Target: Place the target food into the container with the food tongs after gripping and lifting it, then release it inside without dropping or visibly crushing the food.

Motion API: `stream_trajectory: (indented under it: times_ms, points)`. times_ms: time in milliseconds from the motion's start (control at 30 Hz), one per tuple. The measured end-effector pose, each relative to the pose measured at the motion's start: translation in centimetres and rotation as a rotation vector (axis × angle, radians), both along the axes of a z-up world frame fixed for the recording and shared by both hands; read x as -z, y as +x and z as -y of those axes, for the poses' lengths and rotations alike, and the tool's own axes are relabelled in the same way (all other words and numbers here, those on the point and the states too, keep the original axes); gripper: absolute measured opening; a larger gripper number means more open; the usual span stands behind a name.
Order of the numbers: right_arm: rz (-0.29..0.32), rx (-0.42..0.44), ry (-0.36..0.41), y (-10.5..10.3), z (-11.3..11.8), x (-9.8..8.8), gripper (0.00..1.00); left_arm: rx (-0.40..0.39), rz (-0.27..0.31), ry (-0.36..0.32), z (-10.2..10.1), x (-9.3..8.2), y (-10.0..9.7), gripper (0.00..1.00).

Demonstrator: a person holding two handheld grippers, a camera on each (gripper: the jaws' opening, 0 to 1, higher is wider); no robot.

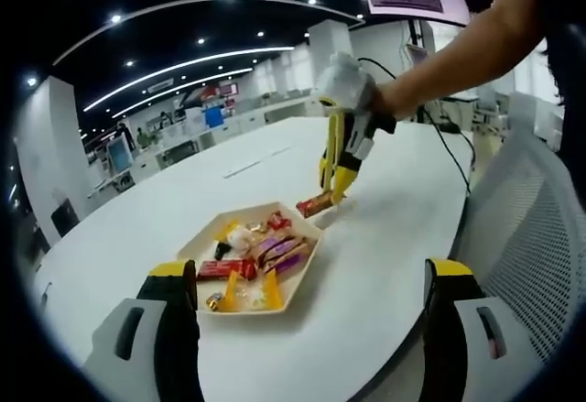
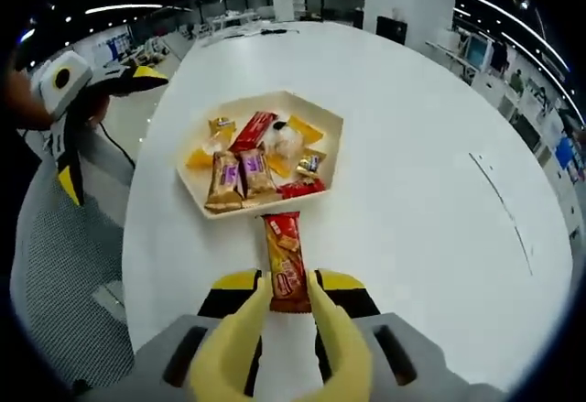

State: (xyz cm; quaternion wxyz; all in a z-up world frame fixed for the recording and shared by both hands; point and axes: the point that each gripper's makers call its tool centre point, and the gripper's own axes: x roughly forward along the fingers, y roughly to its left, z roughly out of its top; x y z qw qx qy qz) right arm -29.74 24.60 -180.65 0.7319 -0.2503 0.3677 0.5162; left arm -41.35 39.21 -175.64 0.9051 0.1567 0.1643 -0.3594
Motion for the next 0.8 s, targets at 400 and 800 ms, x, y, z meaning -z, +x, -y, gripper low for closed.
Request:
stream_trajectory:
  times_ms: [400,800]
  points:
    - [0.033,0.032,-0.035,1.9,1.0,-4.5,0.21,0.015,0.010,-0.012,0.3,-0.3,-0.2,0.99]
    - [0.057,0.036,-0.042,2.7,0.3,-6.9,0.22,0.021,0.015,-0.014,0.4,-0.4,-0.3,0.99]
